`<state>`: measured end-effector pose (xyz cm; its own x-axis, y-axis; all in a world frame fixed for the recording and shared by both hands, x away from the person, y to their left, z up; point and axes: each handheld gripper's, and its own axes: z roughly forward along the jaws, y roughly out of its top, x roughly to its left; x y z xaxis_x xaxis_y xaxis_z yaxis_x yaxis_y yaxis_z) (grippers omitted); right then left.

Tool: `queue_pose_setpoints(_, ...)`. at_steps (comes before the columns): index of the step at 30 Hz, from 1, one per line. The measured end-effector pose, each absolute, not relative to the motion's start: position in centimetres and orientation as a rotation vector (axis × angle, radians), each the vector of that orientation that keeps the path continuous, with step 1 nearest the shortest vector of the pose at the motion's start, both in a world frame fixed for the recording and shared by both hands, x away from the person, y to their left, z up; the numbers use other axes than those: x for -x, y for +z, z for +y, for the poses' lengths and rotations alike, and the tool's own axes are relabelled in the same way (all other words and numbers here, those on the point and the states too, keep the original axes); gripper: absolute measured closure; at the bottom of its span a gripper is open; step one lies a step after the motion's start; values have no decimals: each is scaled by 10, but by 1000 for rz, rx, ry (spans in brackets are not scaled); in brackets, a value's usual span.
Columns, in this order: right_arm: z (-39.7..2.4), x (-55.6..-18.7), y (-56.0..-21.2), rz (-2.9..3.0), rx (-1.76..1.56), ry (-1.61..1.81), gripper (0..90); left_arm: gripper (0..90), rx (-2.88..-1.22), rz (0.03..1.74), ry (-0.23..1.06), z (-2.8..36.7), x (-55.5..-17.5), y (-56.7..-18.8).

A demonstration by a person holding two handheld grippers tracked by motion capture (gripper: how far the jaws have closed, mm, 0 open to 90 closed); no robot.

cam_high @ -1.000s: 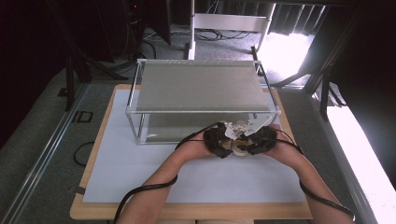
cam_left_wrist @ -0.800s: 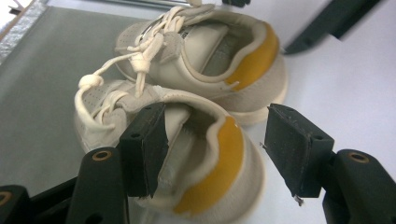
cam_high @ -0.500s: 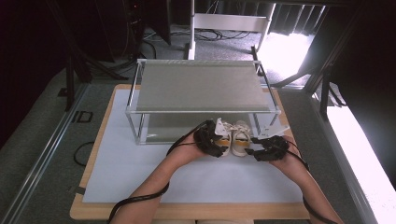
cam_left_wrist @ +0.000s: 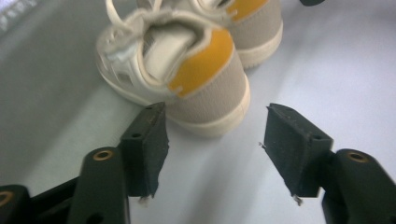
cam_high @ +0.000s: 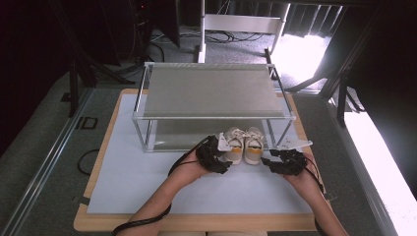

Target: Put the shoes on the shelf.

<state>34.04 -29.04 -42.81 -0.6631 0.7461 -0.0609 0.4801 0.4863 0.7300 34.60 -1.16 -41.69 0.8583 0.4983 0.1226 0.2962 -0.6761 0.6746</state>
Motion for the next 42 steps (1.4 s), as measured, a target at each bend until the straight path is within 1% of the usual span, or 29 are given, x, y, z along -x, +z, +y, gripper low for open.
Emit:
queue_pose_setpoints(1,-290,-339,-429,2367,-1030,993,542,435,-2360,575,391,-11,-344,-419)
queue_pose_setpoints(2,-288,-337,-431,2355,-1036,981,549,437,-2363,585,390,-11,-343,-421)
queue_pose_setpoints(3,-287,-335,-432,2350,-1040,981,599,482,-2363,585,390,-11,-343,-421)
queue_pose_setpoints(4,-286,-333,-433,2354,-1047,994,658,577,-2346,589,378,-10,-340,-422)
queue_pose_setpoints(5,-285,-331,-434,2354,-1056,998,664,578,-2346,589,378,-10,-340,-422)
queue_pose_setpoints(6,-284,-329,-436,2351,-1062,1000,721,637,-2319,596,345,-8,-336,-422)
queue_pose_setpoints(7,-284,-329,-436,2351,-1062,1000,721,687,-2319,596,345,-8,-336,-422)
queue_pose_setpoints(8,-282,-326,-440,2345,-1084,1017,768,726,-2317,574,340,-8,-333,-424)
queue_pose_setpoints(9,-282,-326,-441,2338,-1096,1025,772,767,-2327,561,336,-10,-332,-426)
queue_pose_setpoints(10,-282,-326,-443,2331,-1116,1041,766,768,-2331,552,337,-11,-332,-427)
queue_pose_setpoints(11,-281,-326,-444,2321,-1128,1046,741,769,-2340,541,346,-14,-332,-430)
queue_pose_setpoints(12,-280,-327,-446,2314,-1147,1058,697,769,-2348,539,355,-16,-333,-432)
queue_pose_setpoints(13,-280,-327,-446,2314,-1147,1058,697,777,-2348,539,355,-16,-333,-432)
queue_pose_setpoints(14,-276,-327,-448,2311,-1153,1047,737,808,-2341,543,340,-19,-336,-436)
queue_pose_setpoints(15,-274,-327,-448,2305,-1151,1036,737,808,-2340,548,349,-21,-338,-436)
queue_pose_setpoints(16,-273,-327,-448,2299,-1157,1031,738,838,-2340,555,355,-22,-340,-437)
queue_pose_setpoints(19,-271,-329,-447,2281,-1191,1048,748,840,-2316,577,342,-26,-346,-439)
queue_pose_setpoints(20,-270,-330,-447,2279,-1202,1047,752,870,-2307,574,335,-27,-348,-440)
queue_pose_setpoints(22,-269,-331,-448,2273,-1203,1040,752,870,-2301,564,316,-30,-352,-441)
queue_pose_setpoints(26,-268,-336,-449,2253,-1223,1028,749,870,-2313,544,331,-34,-357,-442)
queue_pose_setpoints(36,-265,-353,-450,2233,-1254,999,761,869,-2291,568,325,-38,-373,-446)
queue_pose_setpoints(37,-265,-354,-449,2232,-1256,995,763,869,-2291,569,322,-38,-375,-446)
queue_pose_setpoints(39,-263,-359,-449,2233,-1253,980,796,869,-2300,568,324,-38,-379,-446)
queue_pose_setpoints(42,-262,-364,-449,2229,-1263,968,799,869,-2309,569,333,-39,-385,-446)
